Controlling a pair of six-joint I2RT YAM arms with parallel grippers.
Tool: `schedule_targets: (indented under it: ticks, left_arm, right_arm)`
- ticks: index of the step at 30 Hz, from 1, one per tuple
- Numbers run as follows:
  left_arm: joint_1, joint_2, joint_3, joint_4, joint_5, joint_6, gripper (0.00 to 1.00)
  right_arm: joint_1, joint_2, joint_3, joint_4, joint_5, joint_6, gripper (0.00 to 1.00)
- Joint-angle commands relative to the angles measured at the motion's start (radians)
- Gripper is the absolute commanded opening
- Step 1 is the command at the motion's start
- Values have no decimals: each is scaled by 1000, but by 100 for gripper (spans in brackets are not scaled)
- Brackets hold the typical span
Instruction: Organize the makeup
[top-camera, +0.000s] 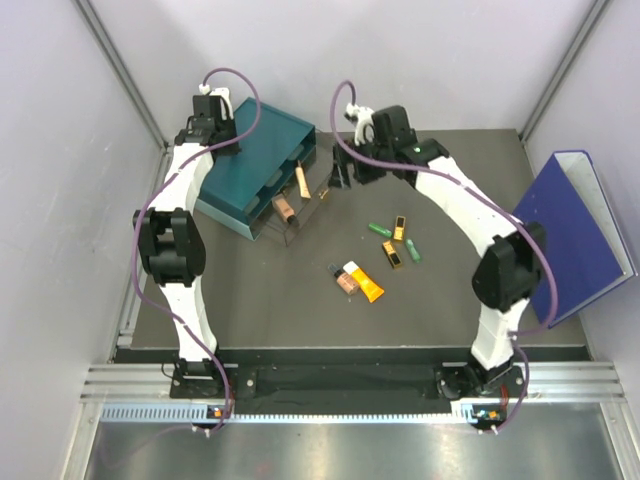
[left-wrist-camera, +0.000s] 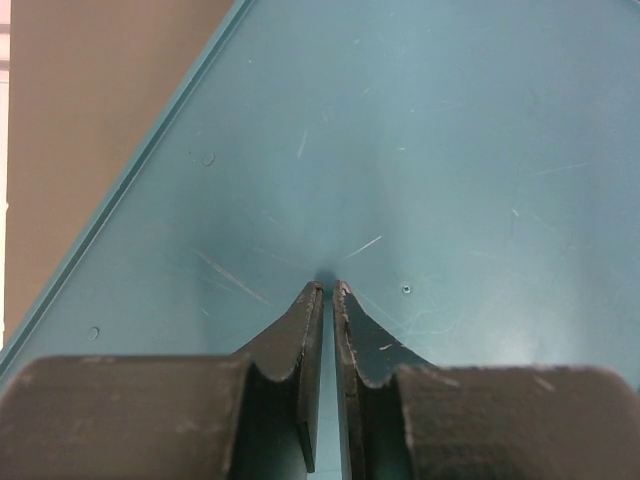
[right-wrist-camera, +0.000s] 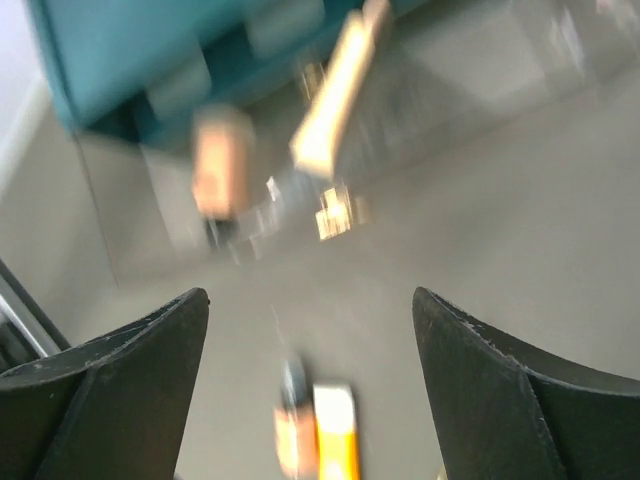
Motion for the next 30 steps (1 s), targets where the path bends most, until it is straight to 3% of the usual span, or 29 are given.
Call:
schedule_targets:
  ticks: [1, 6, 15, 22, 25, 30]
  left_arm:
    - [-8, 85, -32, -154, 56, 3, 14]
    - [-8, 86, -33, -160, 73, 6, 14]
    - [-8, 76, -47, -177, 75, 23, 14]
    - [-8, 80, -47, -188, 87, 20, 15]
    - [-8, 80, -47, -191, 101, 18, 15]
    - [-8, 82, -49, -189, 114, 17, 16]
  right_arm:
    - [48, -97, -160, -170, 79, -182, 79]
    - [139, -105, -242, -254, 159, -271, 77]
    - [241, 1, -230, -359, 78, -331, 66]
    - [278, 79, -219, -405, 73, -319, 62]
    - [291, 93, -237, -391, 93, -303, 55]
    - [307, 105, -259, -337, 85, -256, 52]
